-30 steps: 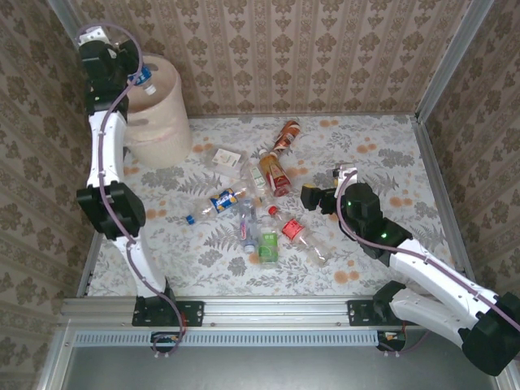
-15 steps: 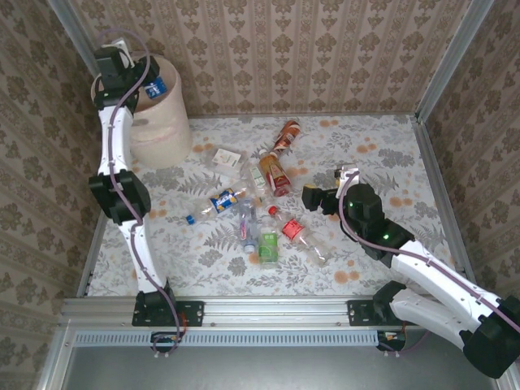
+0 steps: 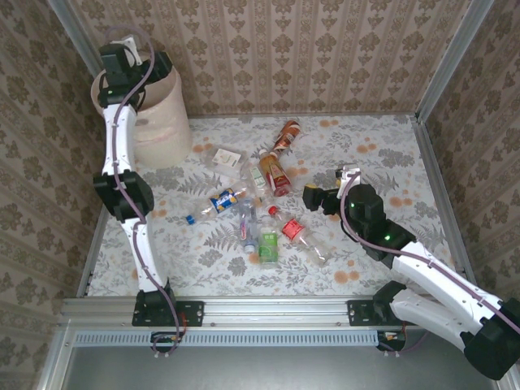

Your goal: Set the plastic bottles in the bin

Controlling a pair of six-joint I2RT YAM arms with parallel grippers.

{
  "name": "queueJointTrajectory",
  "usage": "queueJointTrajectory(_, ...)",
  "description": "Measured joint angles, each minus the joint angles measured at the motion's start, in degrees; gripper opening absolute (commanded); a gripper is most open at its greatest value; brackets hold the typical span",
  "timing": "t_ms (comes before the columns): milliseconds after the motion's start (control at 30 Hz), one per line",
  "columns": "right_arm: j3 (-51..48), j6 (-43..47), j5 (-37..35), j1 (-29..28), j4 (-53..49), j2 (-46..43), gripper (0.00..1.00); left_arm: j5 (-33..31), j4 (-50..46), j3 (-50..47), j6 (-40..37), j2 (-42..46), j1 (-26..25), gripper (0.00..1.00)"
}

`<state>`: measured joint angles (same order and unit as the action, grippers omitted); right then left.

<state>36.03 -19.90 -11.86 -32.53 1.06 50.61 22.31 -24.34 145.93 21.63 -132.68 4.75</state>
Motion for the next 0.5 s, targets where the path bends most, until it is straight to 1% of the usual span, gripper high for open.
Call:
queueJointTrajectory(200,0.0,0.0,0.0,0.0,0.0,0.0,1.00,-1.2,-1.4,-1.0,0.2,1.4,-1.3,0.88)
queueJointTrajectory(300,0.0,-0.2,0.0,0.0,0.0,0.0,1.00,-3.2,-2.1,-3.4,0.2,4.4,-2.6,0.93)
queueJointTrajectory(400,0.0,-0.3,0.0,0.0,0.0,0.0,1.00,-5.7,-2.5,-5.8,0.3,8.0,-4.5,0.99)
queueJointTrajectory(500,-0.1,-0.8,0.0,0.0,0.0,0.0,1.00,-8.6,-2.5,-8.5,0.2,12.0,-6.5,1.00)
